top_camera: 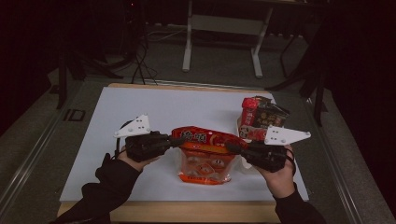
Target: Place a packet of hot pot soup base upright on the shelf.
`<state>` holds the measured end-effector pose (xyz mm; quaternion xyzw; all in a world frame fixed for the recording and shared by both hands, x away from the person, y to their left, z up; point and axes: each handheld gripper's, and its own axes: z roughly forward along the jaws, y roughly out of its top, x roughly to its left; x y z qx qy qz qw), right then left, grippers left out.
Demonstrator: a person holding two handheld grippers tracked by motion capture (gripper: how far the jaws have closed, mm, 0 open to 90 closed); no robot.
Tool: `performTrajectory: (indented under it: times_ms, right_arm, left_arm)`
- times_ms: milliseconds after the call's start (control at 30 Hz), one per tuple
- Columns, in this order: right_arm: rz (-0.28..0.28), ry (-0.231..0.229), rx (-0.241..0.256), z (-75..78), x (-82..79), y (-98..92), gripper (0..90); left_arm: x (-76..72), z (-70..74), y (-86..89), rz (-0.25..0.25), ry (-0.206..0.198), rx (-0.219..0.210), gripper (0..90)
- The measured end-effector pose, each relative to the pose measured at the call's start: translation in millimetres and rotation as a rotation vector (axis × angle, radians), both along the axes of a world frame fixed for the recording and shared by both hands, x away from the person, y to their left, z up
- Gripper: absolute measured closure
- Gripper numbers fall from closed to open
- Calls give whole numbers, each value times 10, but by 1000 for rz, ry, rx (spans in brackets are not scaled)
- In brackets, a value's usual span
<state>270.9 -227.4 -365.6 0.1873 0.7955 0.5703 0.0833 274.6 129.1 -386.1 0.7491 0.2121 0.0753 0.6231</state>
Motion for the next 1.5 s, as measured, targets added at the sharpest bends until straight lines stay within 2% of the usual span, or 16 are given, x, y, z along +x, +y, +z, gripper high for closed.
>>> performTrajectory:
  times_ms: [133, 200, 333, 467, 533, 600, 700, 767, 967, 1067, 1133, 1300, 1367, 1500]
  right_arm:
    - [6, -17, -1, 66, 5, 16, 900]
    - [11, -26, 0, 112, 10, 24, 900]
    - [5, -56, -11, 185, 25, 42, 900]
    - [5, -68, 0, 255, 70, 13, 900]
    - [1, -72, 7, 295, 95, -12, 900]
    - [-3, -83, 23, 349, 120, -45, 900]
    - [-8, -100, 39, 451, 148, -100, 900]
    - [-17, -111, 51, 523, 165, -146, 900]
    - [-49, -139, 79, 735, 212, -328, 900]
    - [-71, -156, 79, 829, 231, -425, 900]
    - [-82, -167, 70, 882, 243, -489, 900]
    - [-122, -173, 60, 938, 277, -666, 900]
    - [-143, -174, 60, 933, 279, -731, 900]
    - [-170, -166, 56, 906, 288, -885, 900]
  left_arm:
    - [9, 8, 23, 6, 3, -25, 813]
    - [14, 14, 35, 2, 14, -43, 745]
    - [7, 4, 35, 19, -3, -35, 523]
    - [2, -17, 35, 36, 10, -32, 276]
    - [8, -37, 42, 32, 29, -37, 192]
    - [2, -65, 47, 28, 29, -37, 119]
    - [0, -113, 61, 42, 41, -43, 78]
    - [-10, -151, 70, 52, 34, -42, 75]
    - [-65, -303, 86, 69, 13, -3, 73]
    - [-88, -399, 101, 66, 32, 14, 73]
    - [-107, -461, 123, 67, 43, 9, 73]
    - [-152, -571, 191, 78, 62, 14, 72]
    - [-174, -612, 202, 81, 66, 42, 65]
    - [-217, -709, 245, 92, 102, 48, 25]
